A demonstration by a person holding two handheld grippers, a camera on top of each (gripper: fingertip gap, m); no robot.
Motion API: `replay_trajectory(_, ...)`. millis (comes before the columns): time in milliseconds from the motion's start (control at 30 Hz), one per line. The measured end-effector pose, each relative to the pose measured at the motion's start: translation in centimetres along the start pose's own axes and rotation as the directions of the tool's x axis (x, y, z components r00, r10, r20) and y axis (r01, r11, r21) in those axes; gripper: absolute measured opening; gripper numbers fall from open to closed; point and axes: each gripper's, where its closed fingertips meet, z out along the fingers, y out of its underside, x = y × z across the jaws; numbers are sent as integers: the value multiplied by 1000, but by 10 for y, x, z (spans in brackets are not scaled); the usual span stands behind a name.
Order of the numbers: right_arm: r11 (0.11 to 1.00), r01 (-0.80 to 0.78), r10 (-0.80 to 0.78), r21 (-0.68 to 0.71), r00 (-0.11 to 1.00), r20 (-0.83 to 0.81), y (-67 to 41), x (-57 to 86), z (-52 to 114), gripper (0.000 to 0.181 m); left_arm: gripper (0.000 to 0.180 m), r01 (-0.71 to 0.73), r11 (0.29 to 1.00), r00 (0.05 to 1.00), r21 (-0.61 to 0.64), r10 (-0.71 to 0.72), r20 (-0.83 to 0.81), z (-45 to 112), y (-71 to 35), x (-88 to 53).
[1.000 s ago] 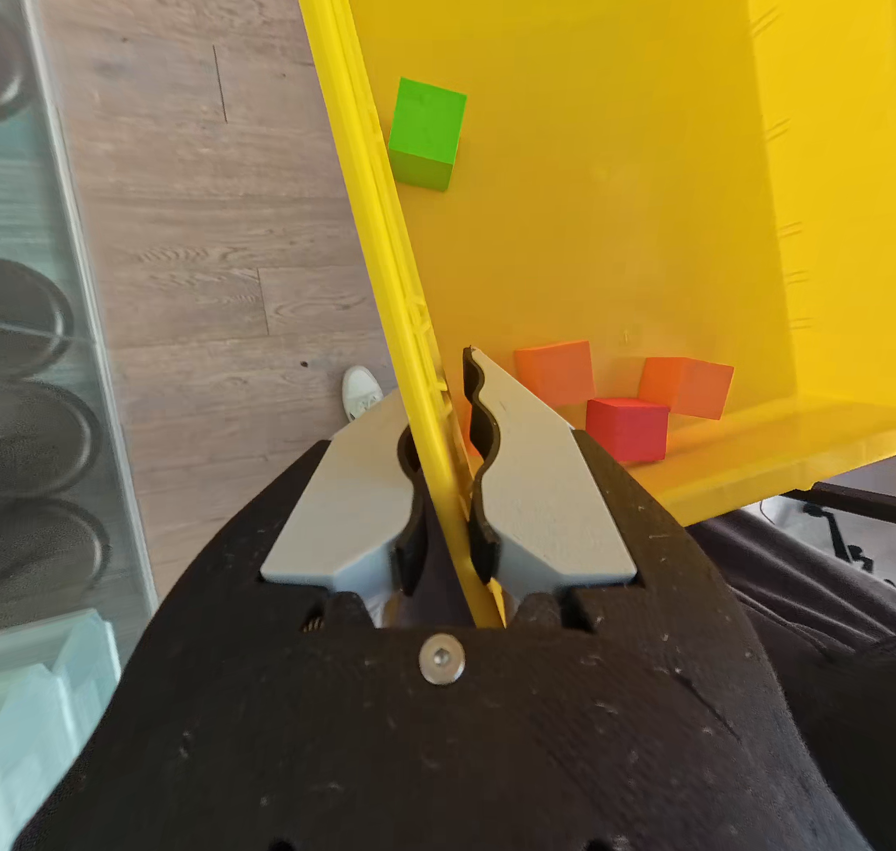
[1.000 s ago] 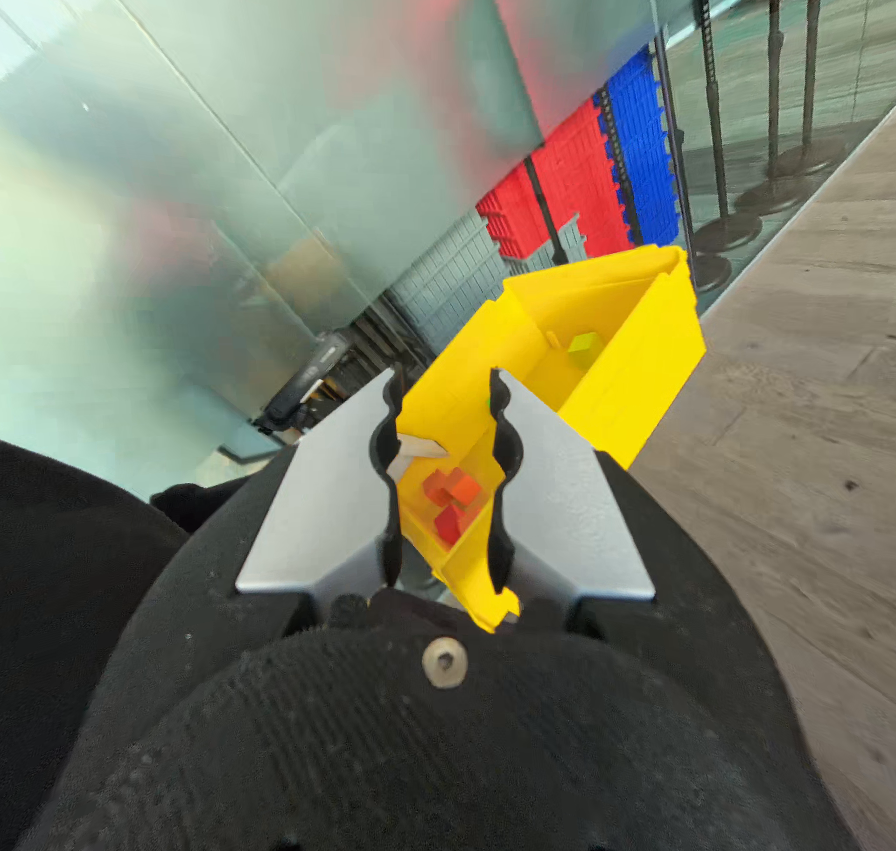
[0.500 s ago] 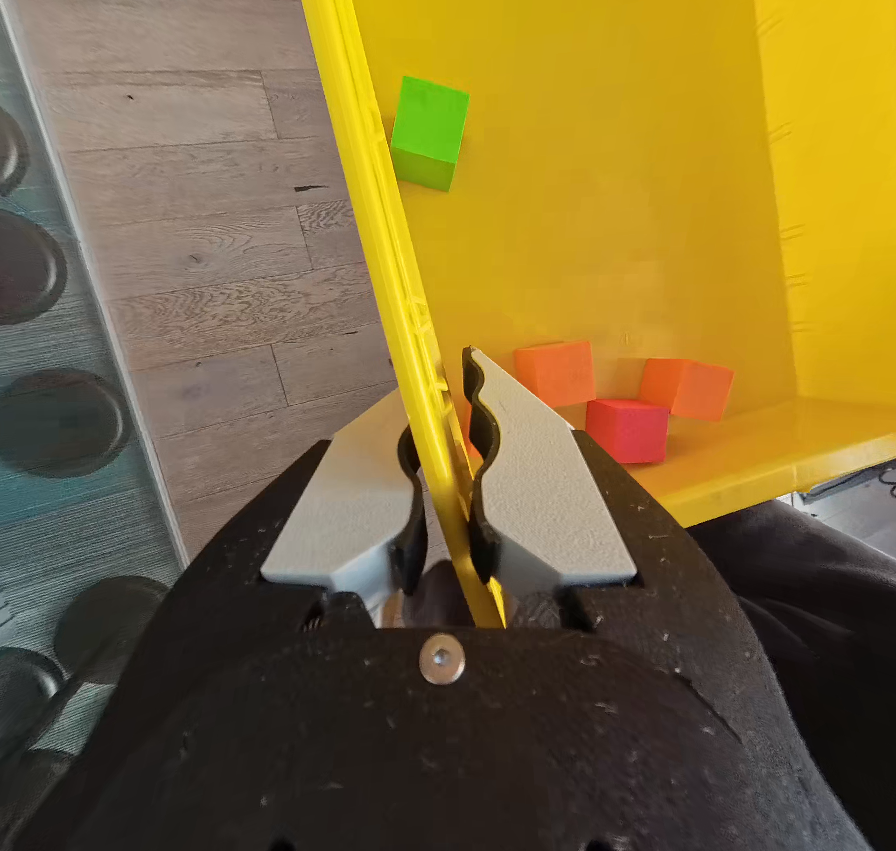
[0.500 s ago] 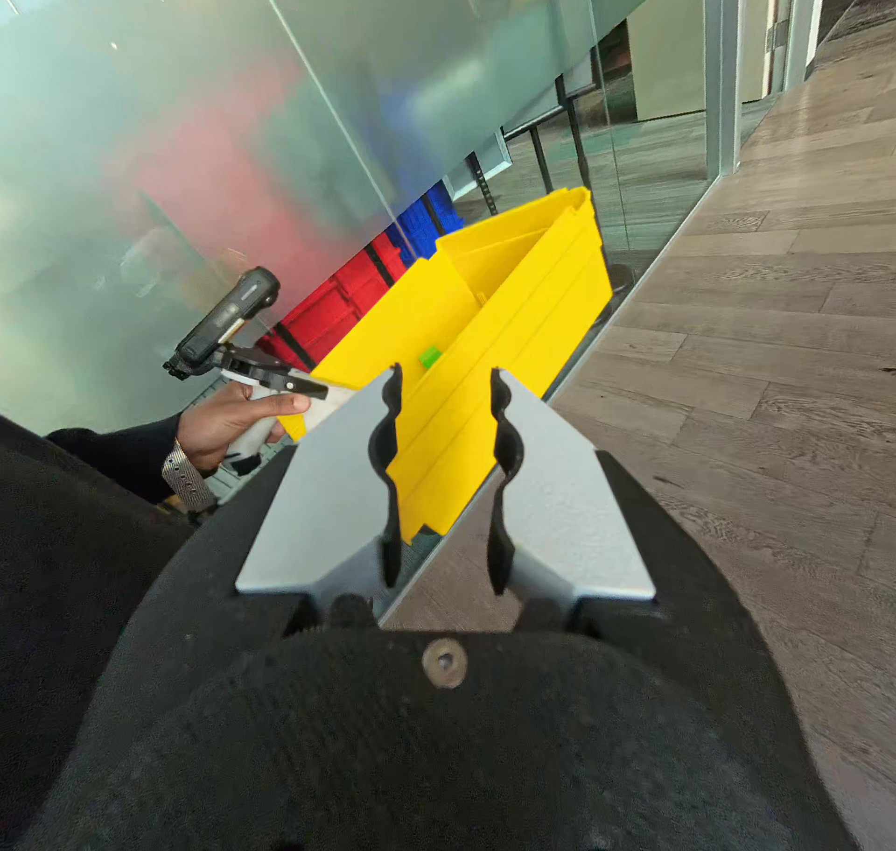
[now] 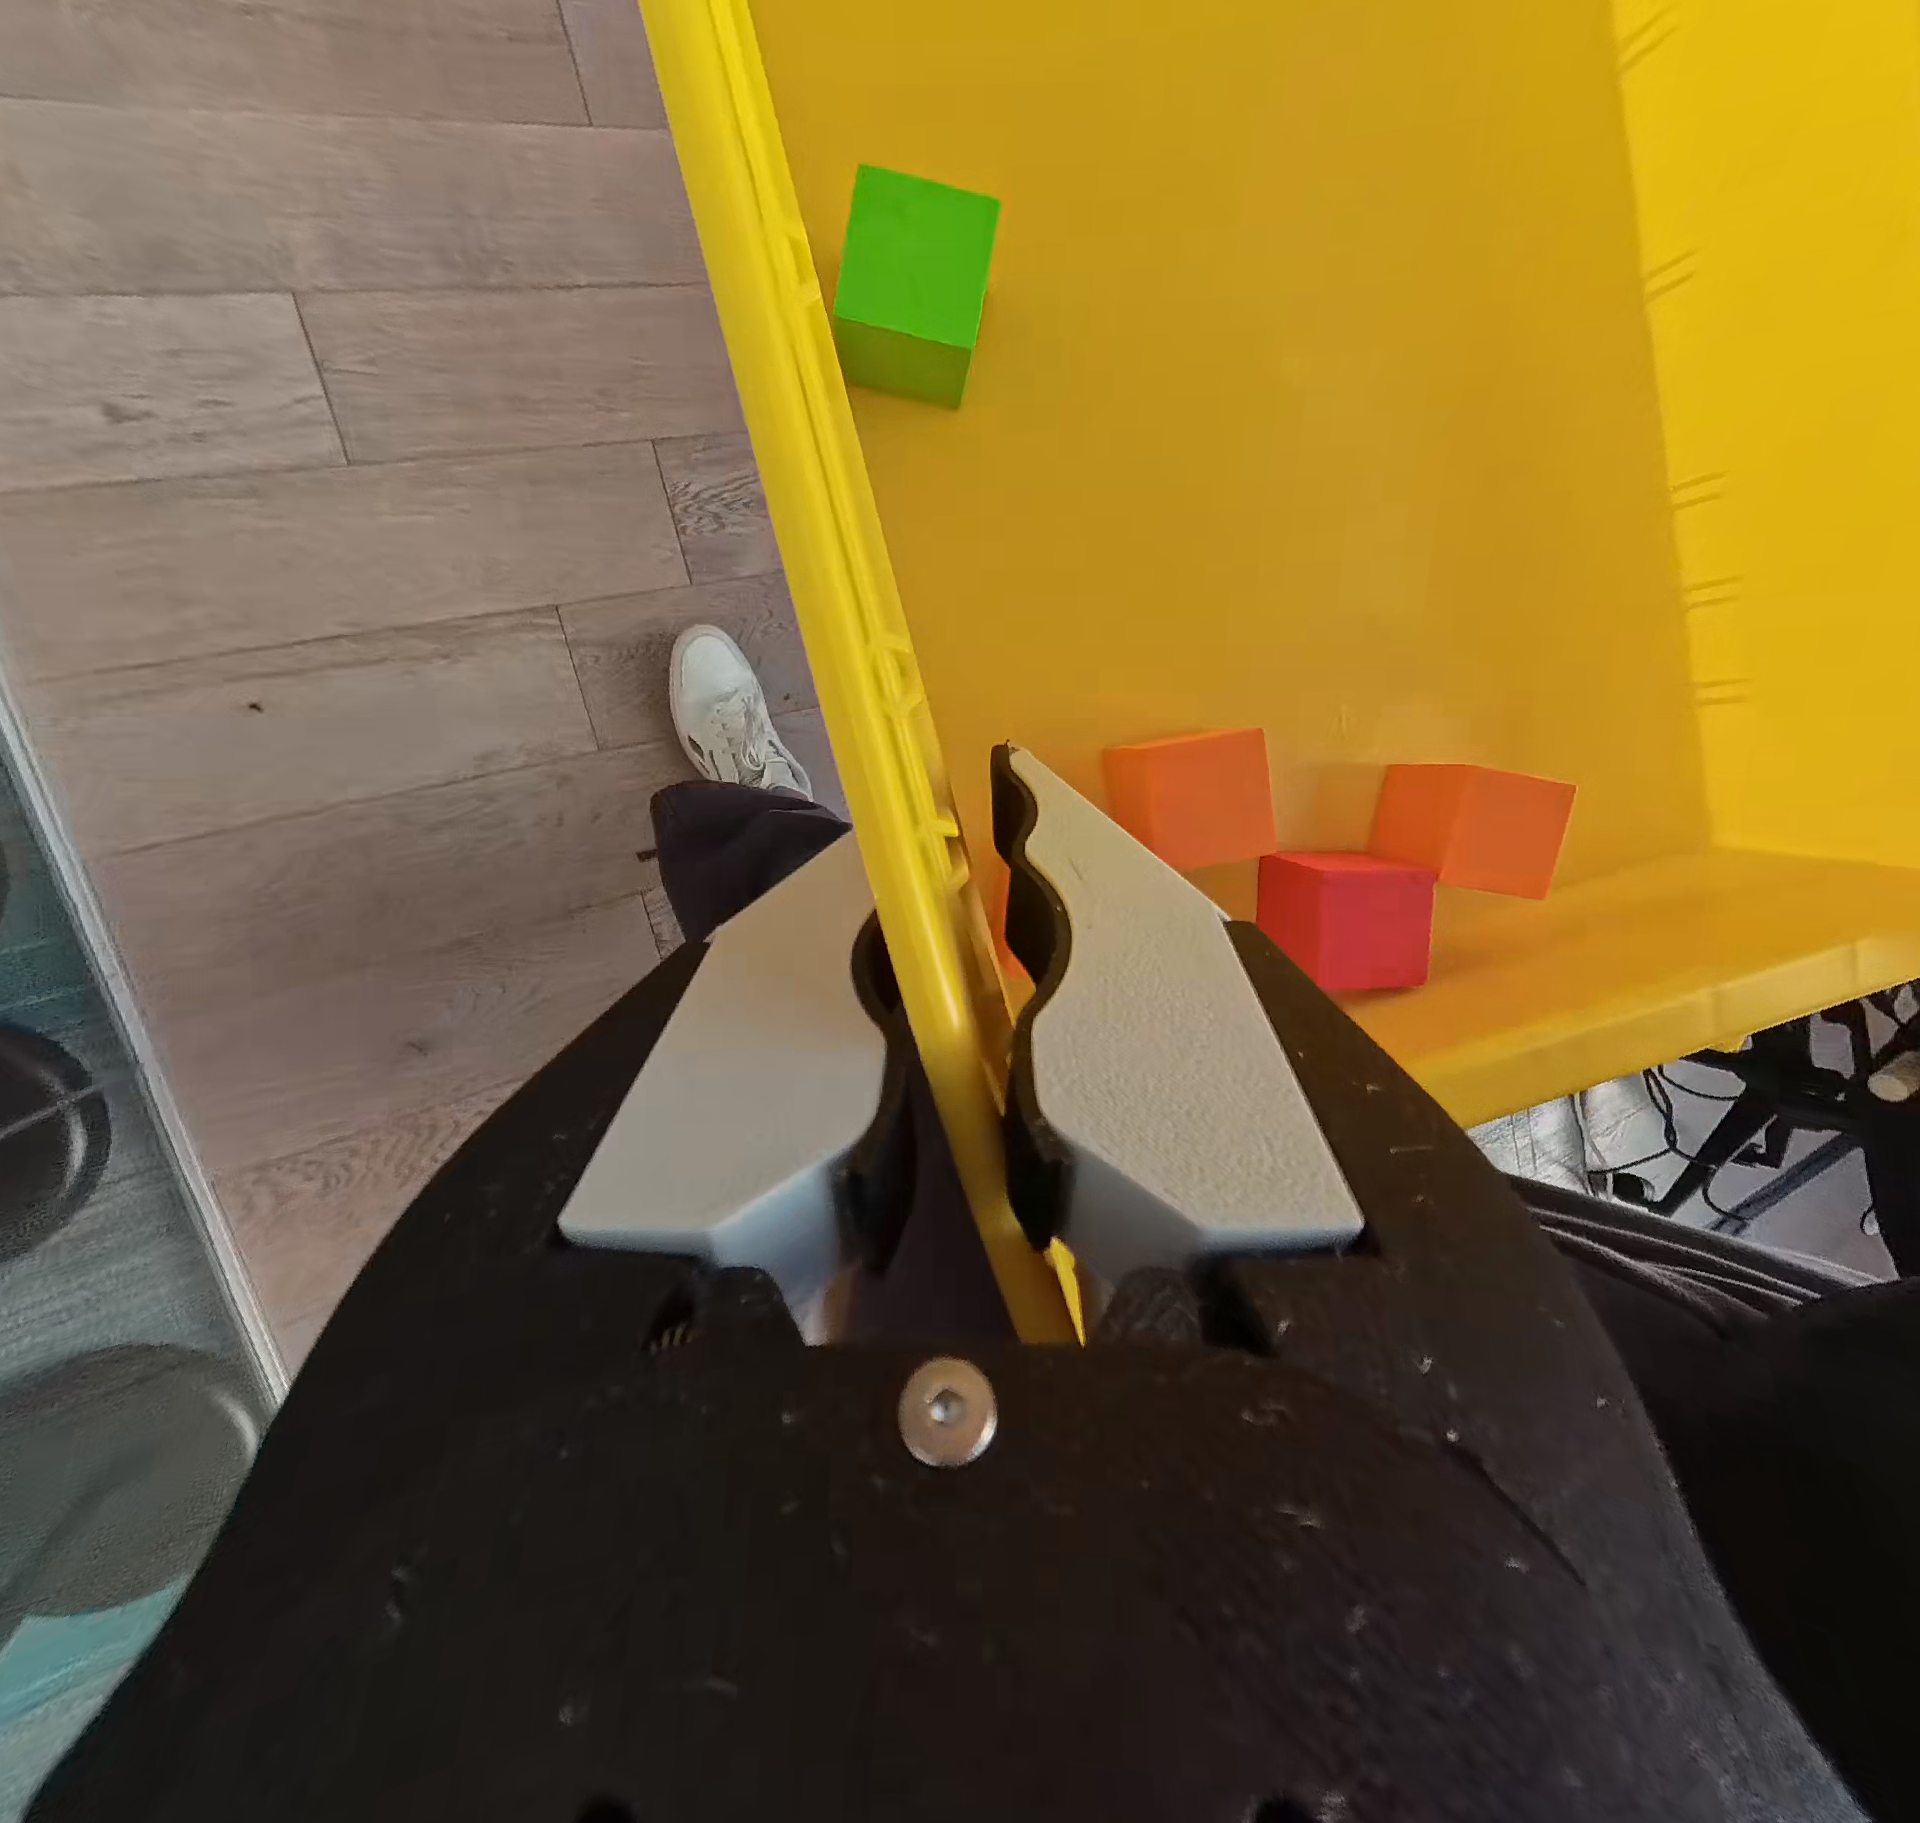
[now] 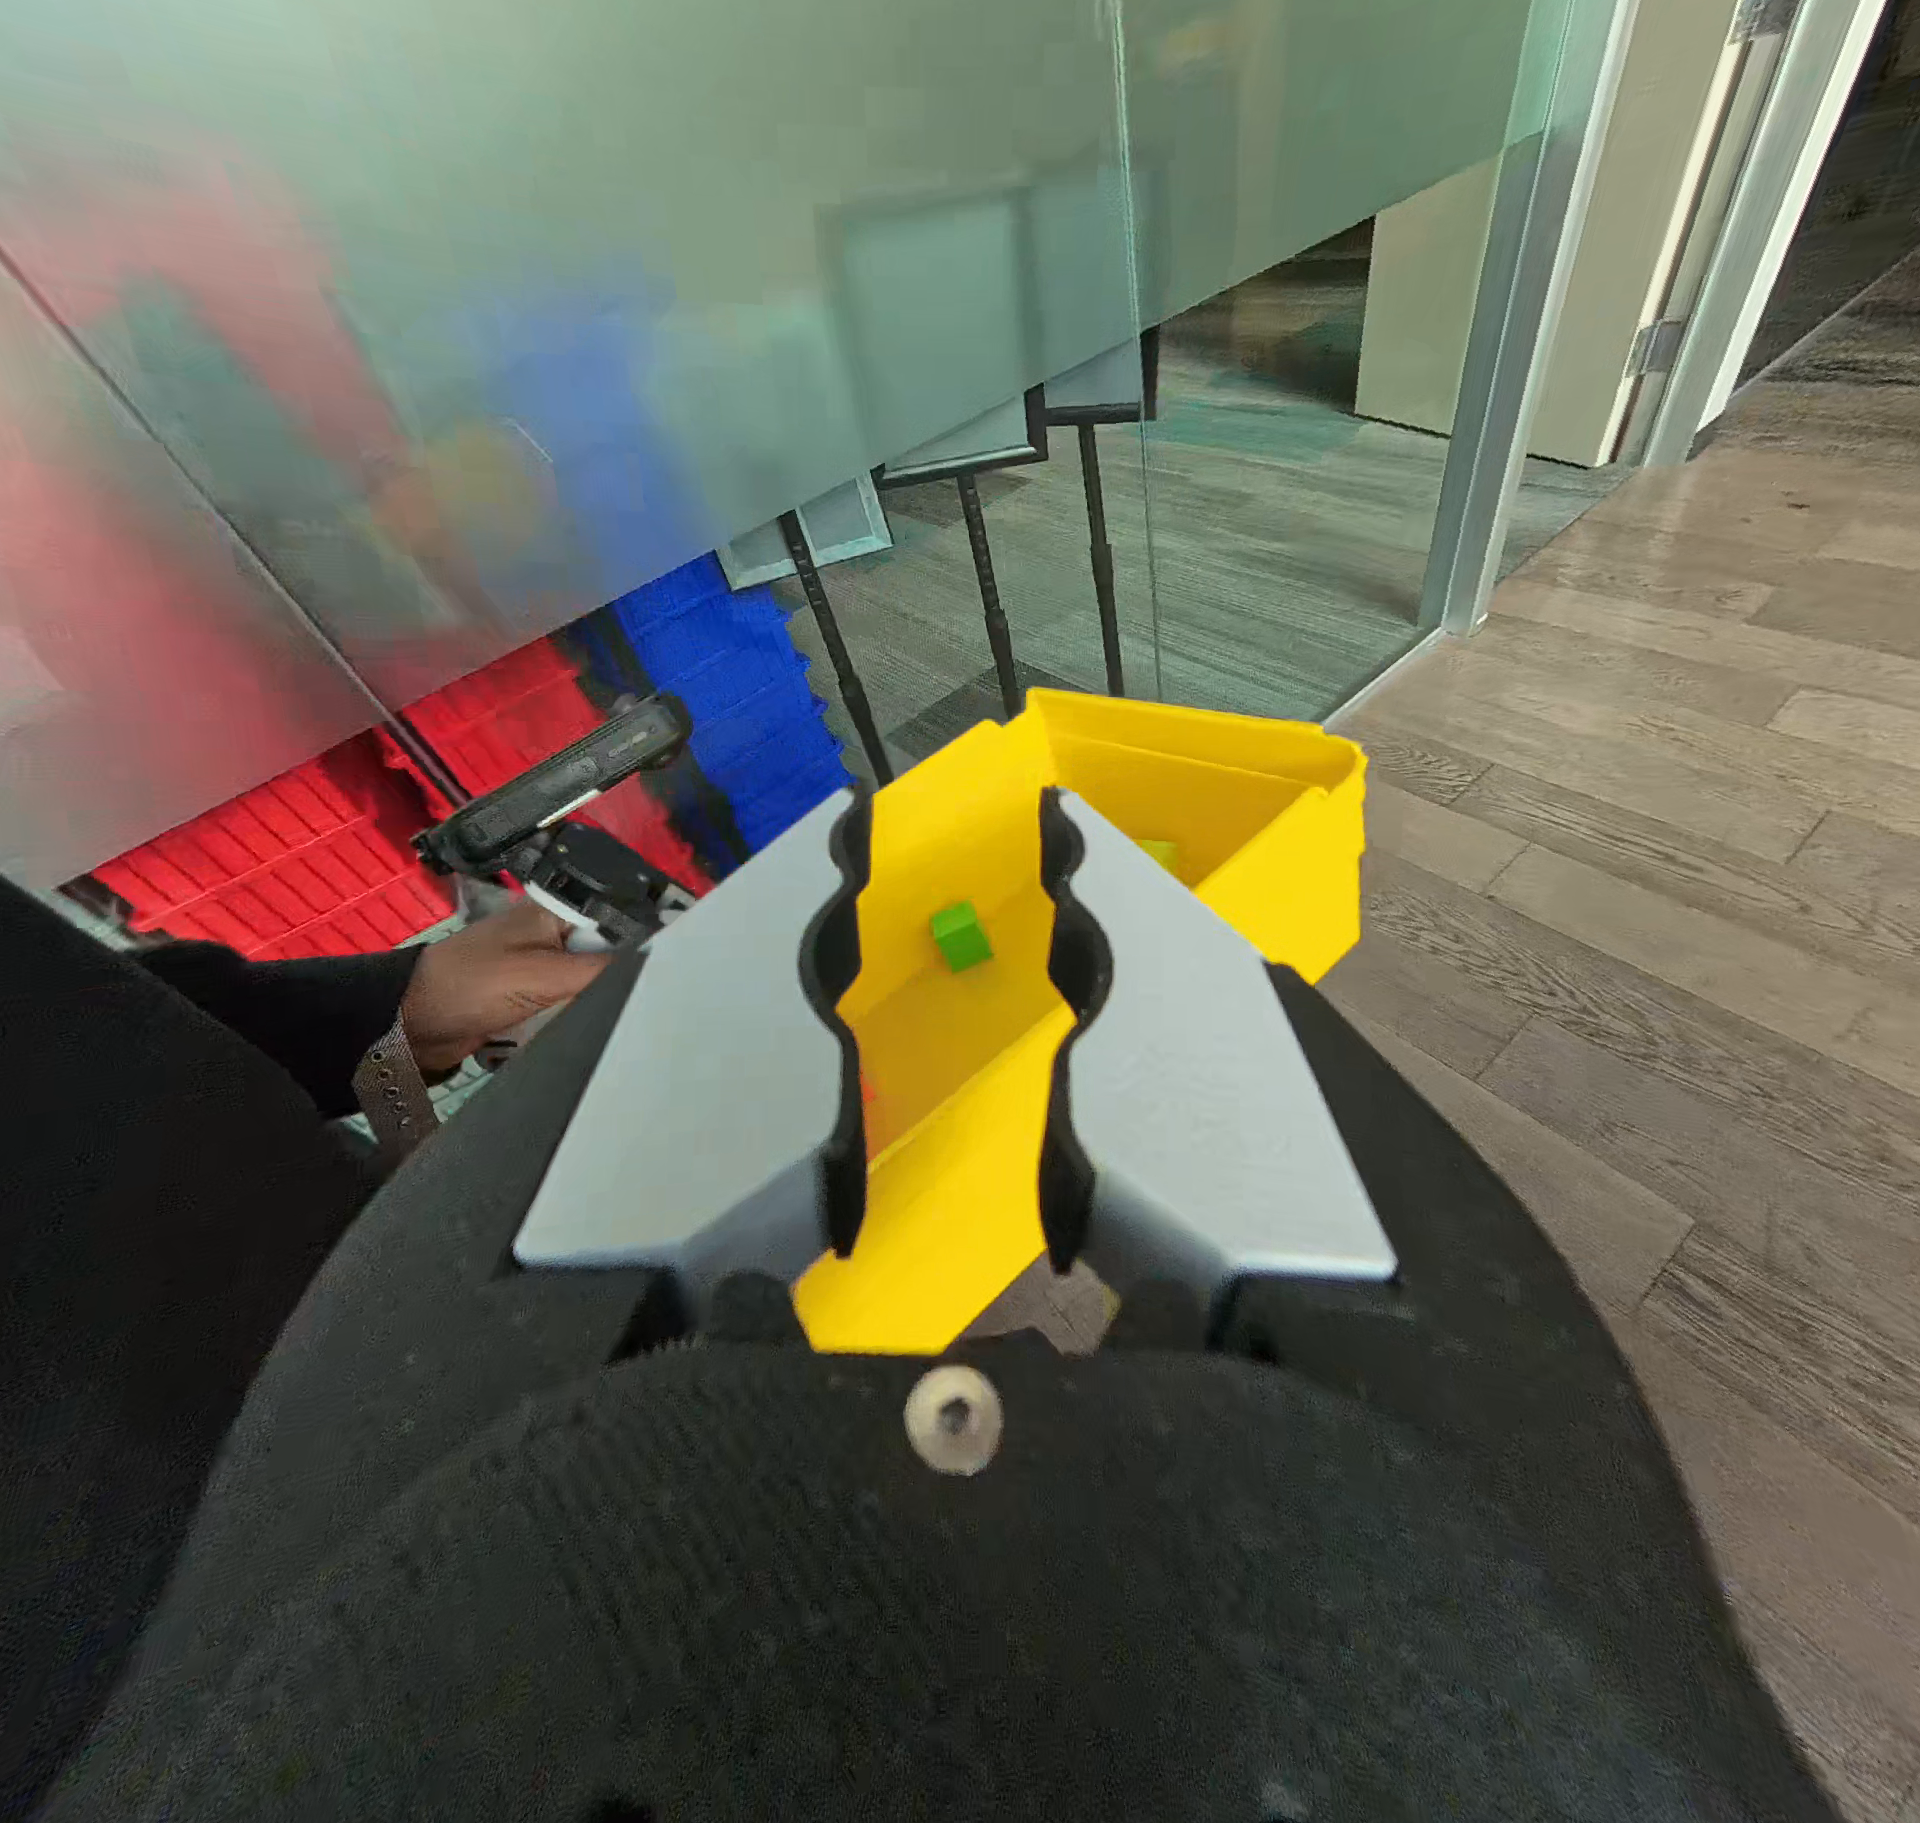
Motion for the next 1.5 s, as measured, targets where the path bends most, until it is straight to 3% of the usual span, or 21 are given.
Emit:
replay_trajectory(100, 994, -107, 107, 0, 993, -43, -20, 86, 66, 31, 7, -48, 998, 999, -36, 47, -25, 59, -113, -31)
replay_trajectory(133, 988, -147, 148, 40, 989, -24, -41, 107, 85, 31, 23, -81, 996, 997, -39, 80, -20, 71, -152, -39)
replay_trajectory(167, 983, -158, 159, 90, 987, -8, -64, 128, 100, 31, 23, -111, 993, 994, -34, 111, -16, 83, -195, -46)
replay_trajectory(400, 967, -100, 133, 234, 983, -127, -172, 332, 204, 31, 23, -274, 961, 960, 36, 276, -43, 155, -472, -77)
replay_trajectory(700, 908, -295, 319, 297, 947, -34, -227, 624, 372, 35, 24, -179, 984, 984, -22, 178, -28, 313, -715, -137)
replay_trajectory(767, 904, -283, 293, 320, 956, 19, -270, 675, 409, 34, 23, -195, 981, 981, -8, 195, -1, 336, -770, -149)
replay_trajectory(800, 909, -275, 276, 313, 960, 40, -291, 698, 430, 35, 7, -200, 980, 980, 4, 200, 13, 344, -798, -156)
replay_trajectory(867, 929, -254, 240, 269, 967, 82, -329, 736, 474, 35, 7, -210, 978, 977, 14, 209, 41, 355, -862, -172)
replay_trajectory(900, 942, -223, 206, 249, 974, 96, -346, 752, 496, 35, 23, -223, 975, 973, 20, 221, 63, 363, -888, -179)
replay_trajectory(967, 971, -128, 110, 204, 989, 99, -369, 791, 545, 35, 22, -206, 978, 976, 34, 203, 74, 388, -940, -198)
replay_trajectory(1033, 991, -39, 28, 128, 996, 87, -369, 829, 597, 34, 21, -167, 985, 985, 32, 165, 52, 422, -986, -218)
replay_trajectory(1067, 996, -11, 3, 93, 997, 83, -366, 850, 623, 33, 6, -146, 989, 988, 28, 144, 48, 440, -1010, -229)
replay_trajectory(1300, 990, 107, -112, -96, 993, -46, -387, 1014, 772, 37, 7, -85, 996, 996, -7, 85, 2, 549, -1208, -307)
replay_trajectory(1433, 962, 258, -267, -94, 958, -101, -447, 1096, 839, 35, 7, -111, 994, 993, 12, 111, -38, 581, -1339, -337)
replay_trajectory(1467, 957, 272, -283, -98, 952, -118, -455, 1117, 855, 35, 7, -117, 993, 992, 21, 118, -45, 588, -1370, -344)
replay_trajectory(1500, 959, 267, -278, -97, 952, -130, -460, 1138, 872, 35, 23, -125, 992, 991, 32, 126, -42, 596, -1401, -353)
